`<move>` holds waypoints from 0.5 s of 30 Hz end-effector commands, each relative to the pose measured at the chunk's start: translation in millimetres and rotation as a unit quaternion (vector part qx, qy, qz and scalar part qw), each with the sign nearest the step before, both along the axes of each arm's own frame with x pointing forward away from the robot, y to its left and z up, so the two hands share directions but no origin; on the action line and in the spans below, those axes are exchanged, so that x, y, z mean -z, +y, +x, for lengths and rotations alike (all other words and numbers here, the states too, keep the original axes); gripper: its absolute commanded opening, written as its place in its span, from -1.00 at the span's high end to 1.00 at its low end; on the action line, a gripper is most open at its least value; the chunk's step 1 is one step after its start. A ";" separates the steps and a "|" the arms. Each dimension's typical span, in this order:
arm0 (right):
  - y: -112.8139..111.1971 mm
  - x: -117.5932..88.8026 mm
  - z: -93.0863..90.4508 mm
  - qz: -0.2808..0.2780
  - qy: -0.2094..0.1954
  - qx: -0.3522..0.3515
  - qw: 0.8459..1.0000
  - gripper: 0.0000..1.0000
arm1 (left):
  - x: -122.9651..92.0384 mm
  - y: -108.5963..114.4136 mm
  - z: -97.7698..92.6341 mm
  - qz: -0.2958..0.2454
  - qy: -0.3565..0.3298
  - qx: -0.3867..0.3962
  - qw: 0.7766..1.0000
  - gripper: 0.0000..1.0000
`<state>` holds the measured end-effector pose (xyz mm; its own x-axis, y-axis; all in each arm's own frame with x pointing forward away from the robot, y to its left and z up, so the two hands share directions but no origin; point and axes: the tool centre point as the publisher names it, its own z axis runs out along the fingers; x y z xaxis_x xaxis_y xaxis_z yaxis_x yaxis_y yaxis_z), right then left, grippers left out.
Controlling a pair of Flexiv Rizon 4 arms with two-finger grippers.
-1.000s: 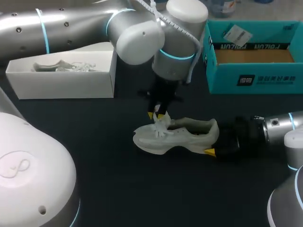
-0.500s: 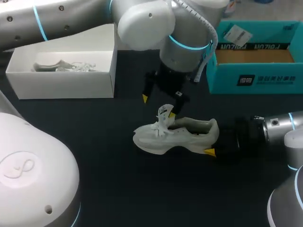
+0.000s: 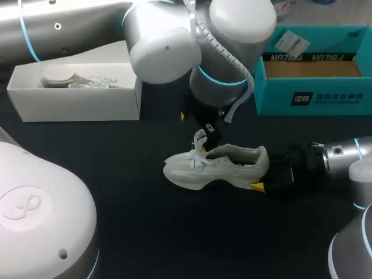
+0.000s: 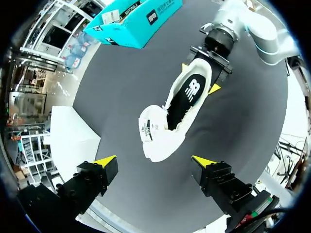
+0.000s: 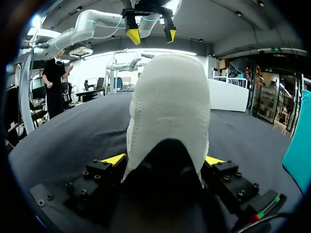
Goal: Take the shoe out of the shoebox, open the shoe tongue, remove and reinsert the insole, then place the shoe into the shoebox
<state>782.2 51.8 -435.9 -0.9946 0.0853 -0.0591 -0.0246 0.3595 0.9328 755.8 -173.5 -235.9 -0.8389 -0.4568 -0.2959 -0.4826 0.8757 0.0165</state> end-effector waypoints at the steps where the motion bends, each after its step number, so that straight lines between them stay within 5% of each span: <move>1: 2.9 8.0 -0.9 -0.002 0.000 0.000 1.000 1.00 | 1.5 -4.4 -7.5 -0.004 -0.023 0.188 0.982 -1.00; 6: 2.9 8.0 -0.9 -0.002 0.000 0.000 1.000 1.00 | 0.1 -18.2 -8.3 -0.043 0.058 0.310 0.948 -1.00; 11: 2.9 8.0 -0.9 -0.002 0.000 0.000 1.000 1.00 | 5.0 -28.7 0.1 -0.064 0.132 0.339 0.929 -1.00; 15: 2.9 8.0 -0.9 -0.002 0.000 0.000 1.000 1.00 | 11.1 -37.3 0.7 -0.028 0.156 0.330 0.931 -1.00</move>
